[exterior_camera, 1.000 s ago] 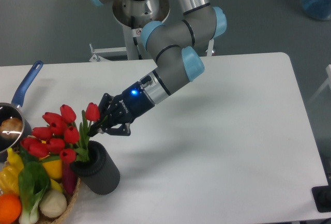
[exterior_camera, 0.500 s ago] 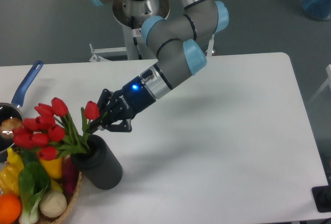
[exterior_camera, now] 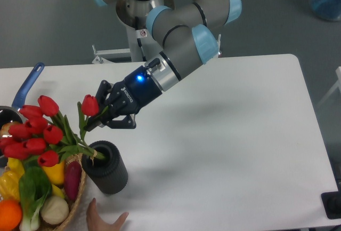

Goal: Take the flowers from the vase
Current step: 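Lift the gripped tulips up out of the black vase, then carry the tulip bunch up and away from the vase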

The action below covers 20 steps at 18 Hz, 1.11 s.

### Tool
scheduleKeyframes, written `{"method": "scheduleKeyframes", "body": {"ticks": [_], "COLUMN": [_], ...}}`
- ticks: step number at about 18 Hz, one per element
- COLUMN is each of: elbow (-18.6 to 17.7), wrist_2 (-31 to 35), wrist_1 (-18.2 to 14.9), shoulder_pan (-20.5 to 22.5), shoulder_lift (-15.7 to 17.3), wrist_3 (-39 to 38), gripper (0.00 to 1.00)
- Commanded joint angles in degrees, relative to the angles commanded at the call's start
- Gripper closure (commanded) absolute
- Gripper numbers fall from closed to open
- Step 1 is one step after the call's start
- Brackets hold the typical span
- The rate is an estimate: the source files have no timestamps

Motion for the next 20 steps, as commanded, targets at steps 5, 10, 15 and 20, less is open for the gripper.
{"method": "scheduleKeyframes", "body": {"ticks": [5, 10, 15, 20], "elbow": [2.29, 3.43, 4.93, 4.4], "wrist_2": [-0.88, -3.43, -2.91, 3.92], "wrist_1": [-0.09, -0.18, -0.26, -0.53], "shoulder_pan": [1.76, 1.94, 6.49, 14.23], "shoulder_lift": [4.04, 6.24, 9.14, 10.55], "wrist_3": [-9.05, -12.48, -15.31, -14.43], "gripper": [1.0, 1.0, 1.0, 1.0]}}
